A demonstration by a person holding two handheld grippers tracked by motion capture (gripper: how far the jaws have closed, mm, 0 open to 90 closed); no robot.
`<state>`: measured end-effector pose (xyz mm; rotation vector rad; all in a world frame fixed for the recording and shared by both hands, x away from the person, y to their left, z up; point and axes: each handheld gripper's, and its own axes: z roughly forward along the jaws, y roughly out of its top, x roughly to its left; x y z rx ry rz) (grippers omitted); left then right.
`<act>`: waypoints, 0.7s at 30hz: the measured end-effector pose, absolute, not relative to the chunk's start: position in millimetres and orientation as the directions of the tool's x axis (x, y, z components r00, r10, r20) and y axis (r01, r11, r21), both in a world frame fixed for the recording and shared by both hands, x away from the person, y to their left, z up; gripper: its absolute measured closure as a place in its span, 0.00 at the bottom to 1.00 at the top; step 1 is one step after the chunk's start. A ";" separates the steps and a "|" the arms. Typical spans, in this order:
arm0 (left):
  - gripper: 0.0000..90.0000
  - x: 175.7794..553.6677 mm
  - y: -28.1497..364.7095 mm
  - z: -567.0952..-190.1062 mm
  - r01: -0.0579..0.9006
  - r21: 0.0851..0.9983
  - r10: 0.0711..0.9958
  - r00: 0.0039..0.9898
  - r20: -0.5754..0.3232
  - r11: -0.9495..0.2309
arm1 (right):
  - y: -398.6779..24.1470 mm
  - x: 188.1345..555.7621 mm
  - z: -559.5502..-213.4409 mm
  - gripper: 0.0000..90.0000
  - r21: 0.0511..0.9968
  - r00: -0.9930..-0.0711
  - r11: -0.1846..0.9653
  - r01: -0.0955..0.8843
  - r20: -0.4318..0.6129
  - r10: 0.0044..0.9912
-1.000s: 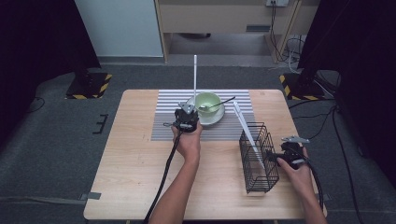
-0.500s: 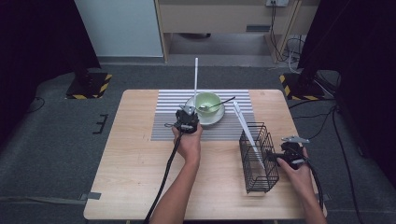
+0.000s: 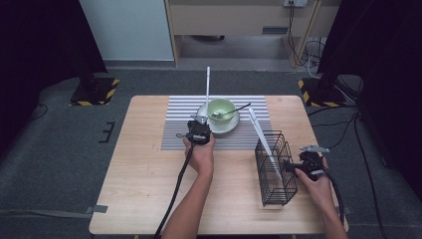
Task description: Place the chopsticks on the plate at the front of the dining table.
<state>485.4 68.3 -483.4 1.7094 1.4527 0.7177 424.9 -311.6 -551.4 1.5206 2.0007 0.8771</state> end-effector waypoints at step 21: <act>0.96 483.6 72.5 -496.1 0.572 0.819 0.985 0.163 -0.056 -0.048 | -311.5 424.9 -551.4 0.06 0.731 -0.271 0.179 0.658 0.008 0.963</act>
